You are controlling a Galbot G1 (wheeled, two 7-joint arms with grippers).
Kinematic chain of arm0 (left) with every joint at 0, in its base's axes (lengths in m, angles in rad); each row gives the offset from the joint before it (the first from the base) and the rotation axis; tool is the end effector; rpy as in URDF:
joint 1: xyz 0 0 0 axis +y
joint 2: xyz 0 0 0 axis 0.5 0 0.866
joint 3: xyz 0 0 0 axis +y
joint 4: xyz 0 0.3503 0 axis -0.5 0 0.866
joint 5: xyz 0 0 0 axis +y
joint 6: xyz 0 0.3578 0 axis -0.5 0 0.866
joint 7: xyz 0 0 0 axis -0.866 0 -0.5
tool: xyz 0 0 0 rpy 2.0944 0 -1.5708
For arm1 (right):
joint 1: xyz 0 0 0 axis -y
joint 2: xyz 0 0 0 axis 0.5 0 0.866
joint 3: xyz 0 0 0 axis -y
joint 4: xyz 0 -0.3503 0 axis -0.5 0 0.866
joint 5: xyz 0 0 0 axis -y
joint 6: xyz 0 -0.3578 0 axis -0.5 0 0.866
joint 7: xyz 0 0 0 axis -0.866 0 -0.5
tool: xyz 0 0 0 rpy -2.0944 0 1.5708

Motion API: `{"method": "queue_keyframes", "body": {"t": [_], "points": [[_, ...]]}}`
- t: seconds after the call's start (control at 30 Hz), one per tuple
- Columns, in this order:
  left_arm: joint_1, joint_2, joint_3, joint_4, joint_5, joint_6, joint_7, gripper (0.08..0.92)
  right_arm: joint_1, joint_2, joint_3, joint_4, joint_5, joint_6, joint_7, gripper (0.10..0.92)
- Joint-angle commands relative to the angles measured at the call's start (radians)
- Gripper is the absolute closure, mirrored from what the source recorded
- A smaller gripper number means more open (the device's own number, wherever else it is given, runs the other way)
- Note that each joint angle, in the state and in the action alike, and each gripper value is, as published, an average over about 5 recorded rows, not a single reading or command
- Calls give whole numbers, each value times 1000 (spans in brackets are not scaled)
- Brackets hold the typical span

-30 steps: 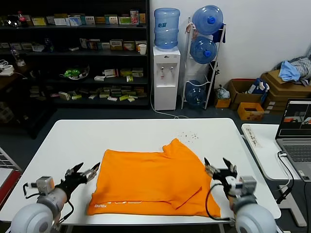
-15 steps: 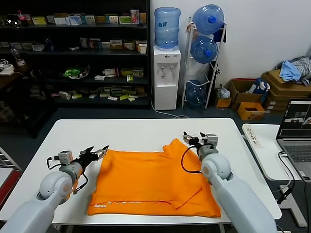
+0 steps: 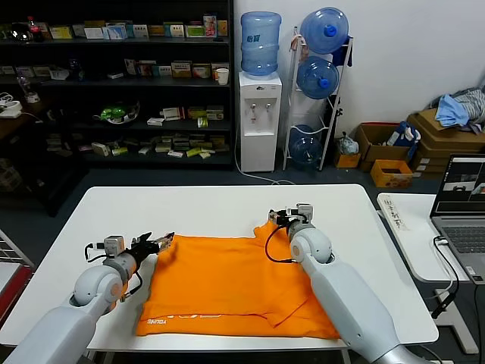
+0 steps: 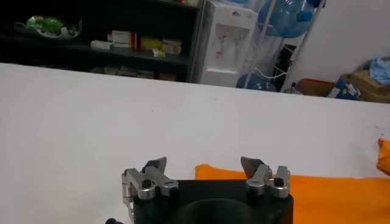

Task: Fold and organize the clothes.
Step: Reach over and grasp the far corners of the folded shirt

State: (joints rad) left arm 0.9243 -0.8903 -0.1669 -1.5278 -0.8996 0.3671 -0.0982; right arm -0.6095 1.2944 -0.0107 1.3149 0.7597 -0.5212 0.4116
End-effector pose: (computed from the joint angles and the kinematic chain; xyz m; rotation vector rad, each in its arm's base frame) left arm 0.3769 0.1331 -0.3190 -0.2292 -2.5954 0.1657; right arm 0.4700 0.0493 -0.3014 0.1173 -2.5493 -0.1039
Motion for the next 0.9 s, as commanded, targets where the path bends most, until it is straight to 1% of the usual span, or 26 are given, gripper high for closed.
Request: {"method": "queue_keyframes", "body": {"t": [0.03, 0.37, 0.53, 0.63, 0.73, 0.83, 0.9], "points": [[-31, -18, 31, 41, 29, -1, 8, 177, 40, 40, -22, -68, 7, -20, -12, 203], [-42, -30, 40, 60, 39, -9, 11, 177, 39, 47, -24, -95, -3, -29, -21, 205], [-46, -39, 50, 69, 43, -11, 13, 177, 37, 50, -28, -99, -2, -32, -25, 230], [-50, -45, 58, 79, 57, -11, 17, 177, 32, 53, -30, -99, -3, -34, -25, 276], [-52, -51, 63, 93, 73, -14, 23, 200, 26, 52, -31, -97, -4, -33, -25, 350], [-52, -52, 62, 99, 78, -20, 25, 264, 23, 48, -31, -94, -4, -31, -24, 436], [-50, -52, 62, 101, 81, -27, 26, 322, 23, 46, -31, -91, -2, -31, -21, 497]]}}
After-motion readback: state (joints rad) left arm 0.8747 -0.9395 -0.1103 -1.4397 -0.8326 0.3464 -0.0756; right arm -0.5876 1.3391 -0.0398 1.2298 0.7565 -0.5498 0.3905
